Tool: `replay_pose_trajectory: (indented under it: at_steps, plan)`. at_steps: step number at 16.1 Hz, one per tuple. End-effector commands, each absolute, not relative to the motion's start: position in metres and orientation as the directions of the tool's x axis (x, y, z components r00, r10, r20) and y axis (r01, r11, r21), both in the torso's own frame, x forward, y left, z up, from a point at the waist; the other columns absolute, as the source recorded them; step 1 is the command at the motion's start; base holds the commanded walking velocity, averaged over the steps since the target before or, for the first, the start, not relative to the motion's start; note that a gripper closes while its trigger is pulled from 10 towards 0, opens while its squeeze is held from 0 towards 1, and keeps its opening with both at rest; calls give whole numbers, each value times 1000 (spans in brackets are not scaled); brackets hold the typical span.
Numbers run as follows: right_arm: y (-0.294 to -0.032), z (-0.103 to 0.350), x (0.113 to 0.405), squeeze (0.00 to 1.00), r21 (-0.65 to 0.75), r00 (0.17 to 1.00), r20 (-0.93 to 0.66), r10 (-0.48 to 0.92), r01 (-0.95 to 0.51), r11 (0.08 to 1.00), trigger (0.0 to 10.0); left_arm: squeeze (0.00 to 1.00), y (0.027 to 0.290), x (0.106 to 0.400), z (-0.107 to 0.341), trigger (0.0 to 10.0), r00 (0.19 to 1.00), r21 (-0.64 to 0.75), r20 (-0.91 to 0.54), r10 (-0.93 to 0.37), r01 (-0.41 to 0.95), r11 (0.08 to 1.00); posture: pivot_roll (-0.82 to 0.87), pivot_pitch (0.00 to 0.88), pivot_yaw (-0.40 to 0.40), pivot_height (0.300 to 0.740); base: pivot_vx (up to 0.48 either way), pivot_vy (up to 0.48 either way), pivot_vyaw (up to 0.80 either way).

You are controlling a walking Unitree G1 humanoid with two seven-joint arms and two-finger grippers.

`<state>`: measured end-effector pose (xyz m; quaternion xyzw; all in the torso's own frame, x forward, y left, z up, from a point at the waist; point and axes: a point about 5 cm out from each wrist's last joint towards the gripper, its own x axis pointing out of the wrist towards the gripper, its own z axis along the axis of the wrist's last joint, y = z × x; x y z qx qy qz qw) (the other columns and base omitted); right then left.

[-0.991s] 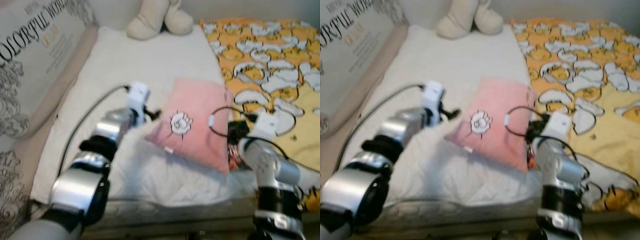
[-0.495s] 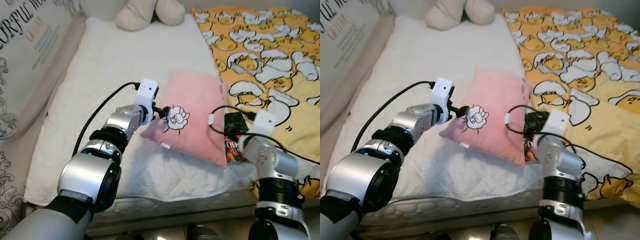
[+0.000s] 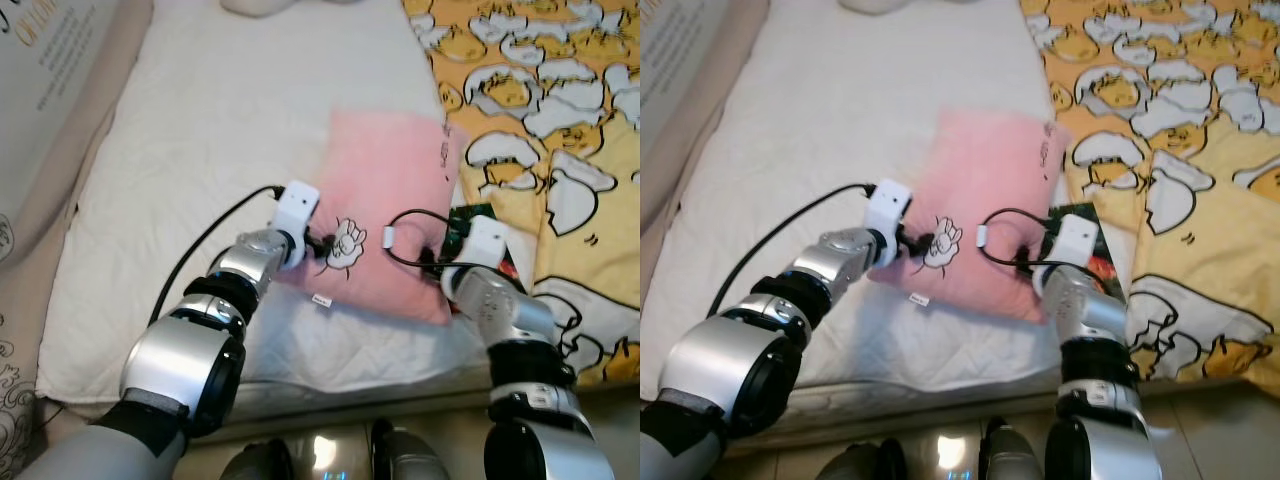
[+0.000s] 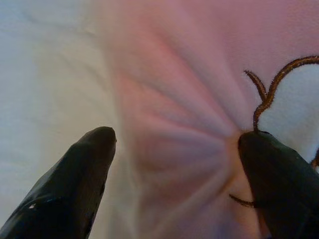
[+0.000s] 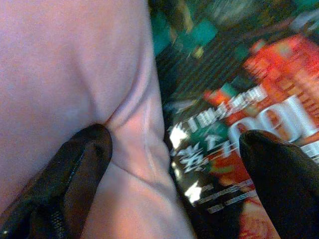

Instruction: Clean up the room

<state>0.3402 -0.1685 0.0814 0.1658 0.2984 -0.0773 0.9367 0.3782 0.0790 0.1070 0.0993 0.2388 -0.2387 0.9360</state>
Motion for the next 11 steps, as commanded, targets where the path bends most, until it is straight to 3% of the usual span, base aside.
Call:
replay_pose_trajectory:
  at_steps: [1,2,3,11]
  plan:
    - [-151,73,339,0,319,804,-594,37,194,928,10000,0,70,366,89,10000,704,-25,-549,-451,525,851,-269,247,78,740,0,0,0]
    - [-147,69,339,0,320,809,-585,48,176,931,0,0,61,362,88,10000,677,-129,-532,-509,529,839,-271,249,78,740,0,0,0]
    - [-148,66,338,0,314,812,-582,43,176,933,0,0,57,361,87,0,665,-165,-522,-535,537,828,-270,248,79,740,0,0,0]
    - [-150,57,341,0,194,807,-590,13,127,973,0,0,55,356,80,0,665,-221,-505,-551,517,827,-258,252,59,740,0,0,0]
